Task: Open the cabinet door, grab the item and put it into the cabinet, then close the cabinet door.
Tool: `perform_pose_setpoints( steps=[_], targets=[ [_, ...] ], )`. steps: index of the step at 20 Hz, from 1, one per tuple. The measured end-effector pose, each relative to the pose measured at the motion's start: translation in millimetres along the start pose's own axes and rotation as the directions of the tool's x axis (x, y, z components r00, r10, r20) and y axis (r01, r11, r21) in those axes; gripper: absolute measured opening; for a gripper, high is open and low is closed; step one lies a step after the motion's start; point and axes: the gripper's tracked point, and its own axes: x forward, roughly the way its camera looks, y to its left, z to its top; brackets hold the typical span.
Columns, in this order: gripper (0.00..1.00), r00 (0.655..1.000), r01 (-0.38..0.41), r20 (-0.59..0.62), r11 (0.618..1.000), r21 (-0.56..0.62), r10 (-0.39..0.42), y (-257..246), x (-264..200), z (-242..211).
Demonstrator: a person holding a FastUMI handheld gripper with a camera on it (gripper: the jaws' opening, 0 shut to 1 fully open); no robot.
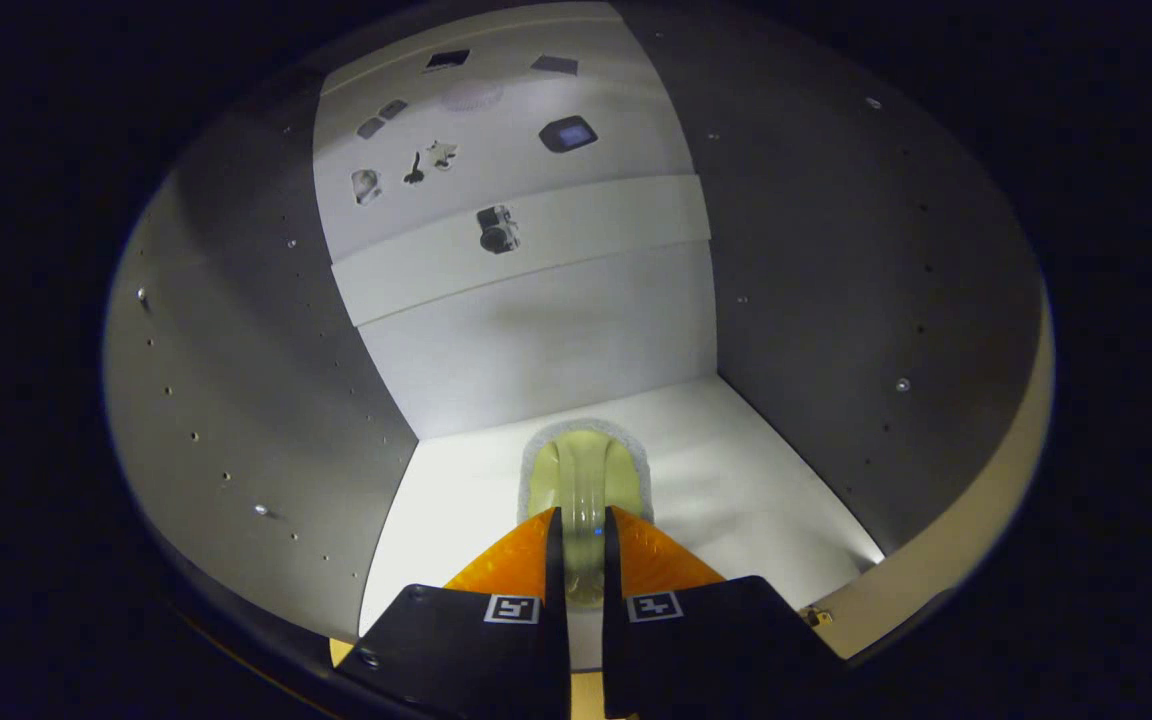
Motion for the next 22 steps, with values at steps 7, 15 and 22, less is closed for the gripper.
perform_pose_setpoints(
  steps=[7,15,22],
  targets=[
    [0.27,1.0,-0.009,-0.017,1.0,-0.01,0.009,11.9,6.2,-6.8],
    [0.98,0.986,-0.065,0.146,0.994,-0.084,0.077,29.2,-45.4,23.6],
    [0.98,0.929,-0.106,0.341,0.986,-0.125,0.143,50.0,-126.3,66.7]
  ],
)
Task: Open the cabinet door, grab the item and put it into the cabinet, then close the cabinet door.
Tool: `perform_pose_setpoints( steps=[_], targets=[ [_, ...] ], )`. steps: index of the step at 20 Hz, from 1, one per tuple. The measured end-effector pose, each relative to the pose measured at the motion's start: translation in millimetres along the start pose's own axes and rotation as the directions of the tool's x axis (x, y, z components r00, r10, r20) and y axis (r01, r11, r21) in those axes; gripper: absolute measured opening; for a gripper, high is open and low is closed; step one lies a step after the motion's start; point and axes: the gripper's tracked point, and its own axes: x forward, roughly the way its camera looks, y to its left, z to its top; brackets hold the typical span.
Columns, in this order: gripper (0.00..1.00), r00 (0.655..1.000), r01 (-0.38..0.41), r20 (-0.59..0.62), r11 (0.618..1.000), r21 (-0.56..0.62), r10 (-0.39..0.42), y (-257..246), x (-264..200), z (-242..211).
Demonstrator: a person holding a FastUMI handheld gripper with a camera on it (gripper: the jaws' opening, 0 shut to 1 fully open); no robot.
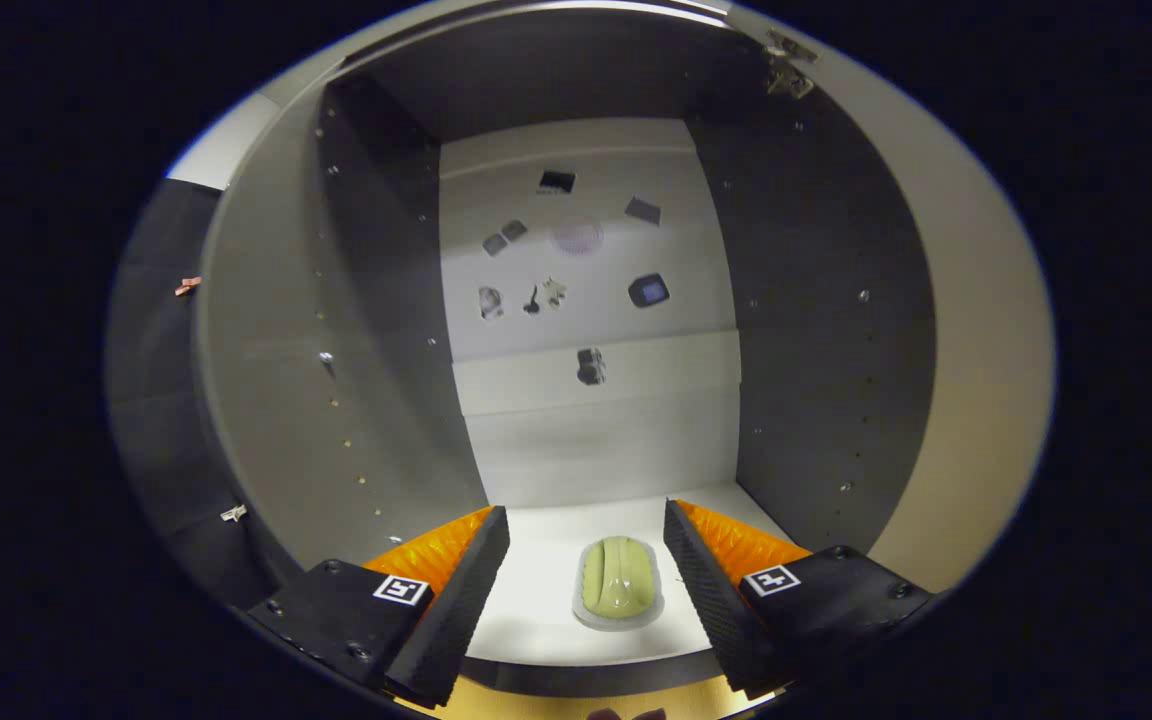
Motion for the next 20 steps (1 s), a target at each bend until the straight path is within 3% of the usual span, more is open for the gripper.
perform_pose_setpoints(
  steps=[11,20],
  targets=[
    [0.98,0.977,-0.041,0.205,0.996,-0.081,0.057,19.8,-136.6,64.8],
    [0.98,0.963,0.074,0.267,0.987,-0.142,-0.034,-27.9,-255.8,84.7]
  ],
)
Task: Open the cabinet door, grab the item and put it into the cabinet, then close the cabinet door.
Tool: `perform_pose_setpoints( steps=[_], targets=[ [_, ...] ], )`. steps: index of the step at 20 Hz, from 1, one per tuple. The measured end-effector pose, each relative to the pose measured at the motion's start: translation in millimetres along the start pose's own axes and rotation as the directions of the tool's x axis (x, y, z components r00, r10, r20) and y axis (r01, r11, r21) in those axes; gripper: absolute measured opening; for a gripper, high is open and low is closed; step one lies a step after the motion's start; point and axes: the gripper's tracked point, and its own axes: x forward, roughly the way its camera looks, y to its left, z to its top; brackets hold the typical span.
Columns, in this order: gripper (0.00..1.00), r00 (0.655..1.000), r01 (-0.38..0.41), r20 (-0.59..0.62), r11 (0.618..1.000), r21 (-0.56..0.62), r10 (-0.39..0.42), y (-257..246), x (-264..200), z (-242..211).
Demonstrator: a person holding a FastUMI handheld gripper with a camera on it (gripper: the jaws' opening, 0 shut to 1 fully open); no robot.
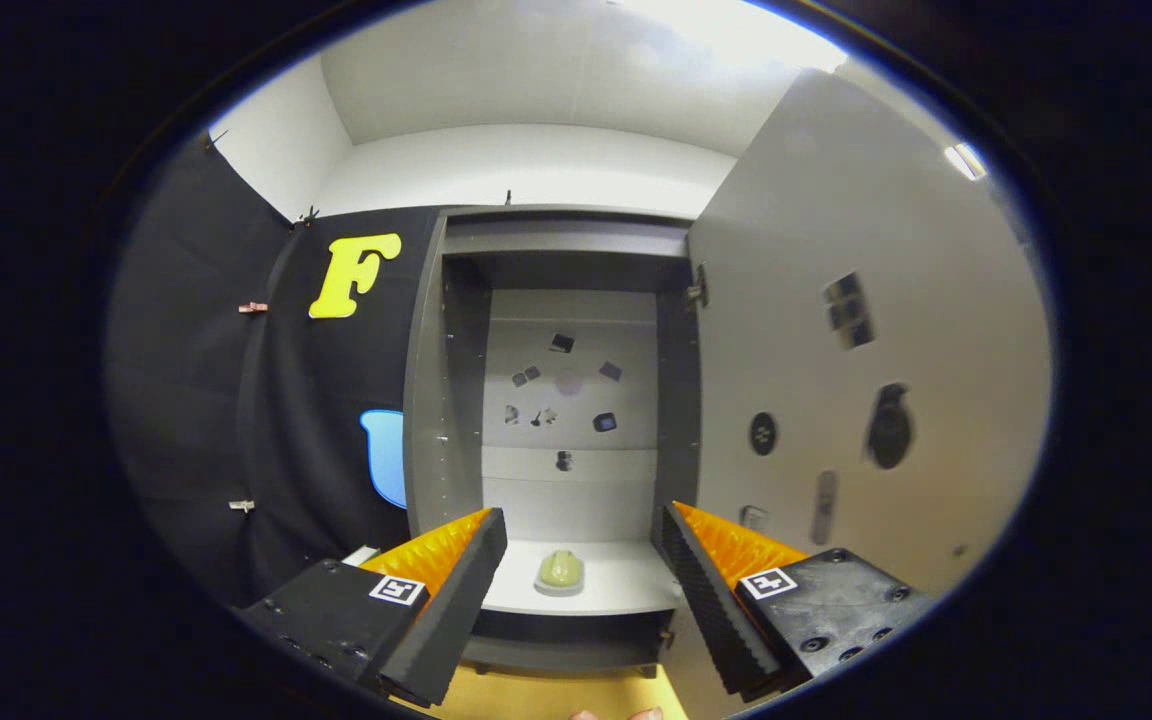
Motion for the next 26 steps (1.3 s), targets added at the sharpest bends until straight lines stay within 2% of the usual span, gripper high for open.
perform_pose_setpoints(
  steps=[8,9,11,12,15,20,23,26],
  targets=[
    [0.96,0.992,0.105,0.061,0.993,0.057,-0.108,-81.5,-85.0,54.7],
    [0.96,0.991,0.118,0.054,0.991,0.055,-0.121,-93.7,-93.6,55.6],
    [0.95,0.994,0.099,0.031,0.992,0.074,-0.101,-101.3,-110.9,58.9],
    [0.96,0.991,0.127,0.023,0.989,0.069,-0.129,-115.0,-117.1,58.3],
    [0.97,0.979,0.201,0.003,0.979,0.034,-0.202,-157.9,-124.7,51.2],
    [0.97,0.937,0.345,-0.048,0.938,-0.023,-0.346,-231.0,-127.1,24.1],
    [0.97,0.917,0.386,-0.099,0.922,-0.03,-0.387,-259.7,-119.1,2.9],
    [0.97,0.913,0.382,-0.142,0.923,-0.04,-0.383,-264.4,-109.6,-15.3]
  ],
)
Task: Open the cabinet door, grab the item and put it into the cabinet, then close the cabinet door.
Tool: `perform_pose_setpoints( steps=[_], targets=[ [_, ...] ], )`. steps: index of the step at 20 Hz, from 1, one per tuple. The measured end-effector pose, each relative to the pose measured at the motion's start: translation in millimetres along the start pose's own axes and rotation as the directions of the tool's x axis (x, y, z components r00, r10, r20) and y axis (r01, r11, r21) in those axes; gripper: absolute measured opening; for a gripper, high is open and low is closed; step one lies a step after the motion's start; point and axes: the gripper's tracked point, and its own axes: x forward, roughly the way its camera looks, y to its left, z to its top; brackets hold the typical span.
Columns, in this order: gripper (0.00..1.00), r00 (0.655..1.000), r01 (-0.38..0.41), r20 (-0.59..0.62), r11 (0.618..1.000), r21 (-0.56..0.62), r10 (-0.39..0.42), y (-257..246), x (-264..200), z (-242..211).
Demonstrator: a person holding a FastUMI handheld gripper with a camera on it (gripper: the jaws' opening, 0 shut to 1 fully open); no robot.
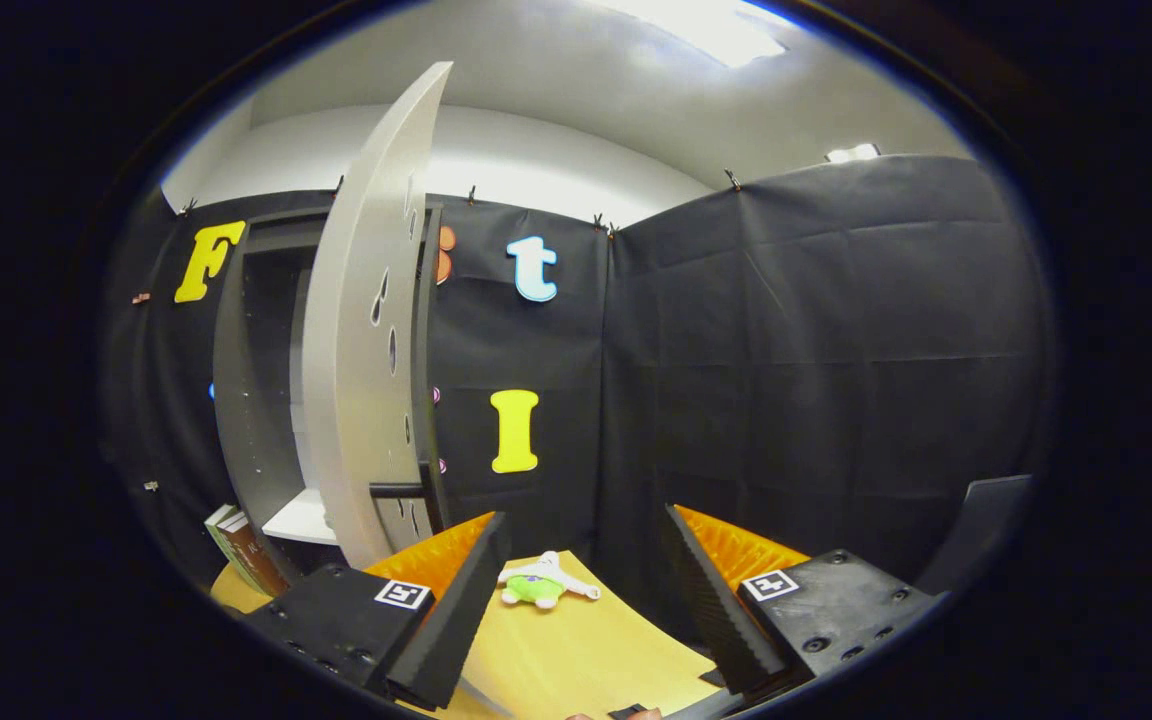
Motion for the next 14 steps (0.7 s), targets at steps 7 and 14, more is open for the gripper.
perform_pose_setpoints(
  steps=[7,14],
  targets=[
    [0.95,0.999,-0.02,-0.036,0.999,0.042,0.021,21.4,-3.8,-8.9],
    [0.96,0.999,-0.008,-0.046,0.999,0.043,0.01,38.3,-18.6,-11.6]
  ],
)
